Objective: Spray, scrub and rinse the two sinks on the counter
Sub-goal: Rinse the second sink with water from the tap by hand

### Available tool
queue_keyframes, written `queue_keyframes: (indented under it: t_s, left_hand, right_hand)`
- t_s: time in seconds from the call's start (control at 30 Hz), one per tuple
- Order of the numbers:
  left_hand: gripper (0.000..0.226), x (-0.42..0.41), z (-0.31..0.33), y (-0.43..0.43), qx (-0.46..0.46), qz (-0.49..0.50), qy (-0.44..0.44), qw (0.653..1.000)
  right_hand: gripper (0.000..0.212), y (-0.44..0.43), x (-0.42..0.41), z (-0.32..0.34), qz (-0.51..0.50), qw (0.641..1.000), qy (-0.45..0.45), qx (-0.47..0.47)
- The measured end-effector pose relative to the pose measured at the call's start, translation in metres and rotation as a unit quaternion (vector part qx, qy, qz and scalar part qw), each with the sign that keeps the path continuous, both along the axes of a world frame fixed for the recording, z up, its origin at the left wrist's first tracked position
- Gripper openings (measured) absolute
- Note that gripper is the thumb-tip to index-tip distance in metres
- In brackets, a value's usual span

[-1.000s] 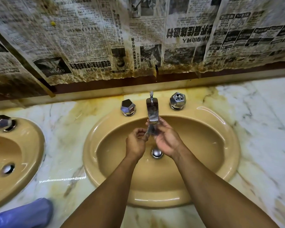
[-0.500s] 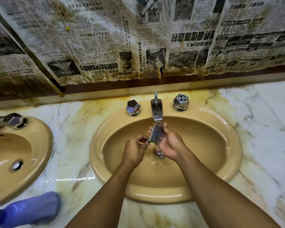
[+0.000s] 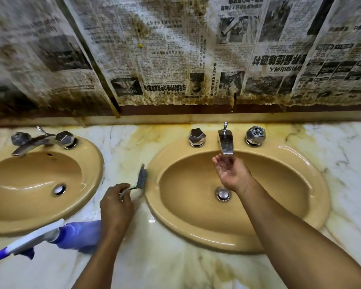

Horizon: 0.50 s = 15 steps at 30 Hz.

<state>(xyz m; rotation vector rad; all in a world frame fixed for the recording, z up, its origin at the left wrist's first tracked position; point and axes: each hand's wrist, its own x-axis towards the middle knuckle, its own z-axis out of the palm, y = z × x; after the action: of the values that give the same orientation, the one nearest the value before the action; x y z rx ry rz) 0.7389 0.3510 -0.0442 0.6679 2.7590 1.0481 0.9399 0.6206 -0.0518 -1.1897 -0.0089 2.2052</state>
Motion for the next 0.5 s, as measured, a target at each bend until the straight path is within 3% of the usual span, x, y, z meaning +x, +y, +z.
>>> queue_keyframes:
  t_s: [0.23, 0.37, 0.5]
  left_hand:
    - [0.032, -0.002, -0.011, -0.009, -0.085, 0.056, -0.071, 0.992]
    - [0.043, 0.018, -0.012, 0.014, -0.124, 0.056, 0.033, 0.99]
    - [0.05, 0.029, -0.018, 0.055, -0.101, -0.113, 0.136, 0.979]
  right_hand:
    - [0.021, -0.002, 0.006, 0.0, 0.008, 1.0, -0.013, -0.001]
    - [0.027, 0.004, 0.026, 0.008, 0.022, 1.0, -0.01, -0.016]
    - [0.022, 0.029, 0.054, 0.027, 0.029, 0.998, -0.038, 0.029]
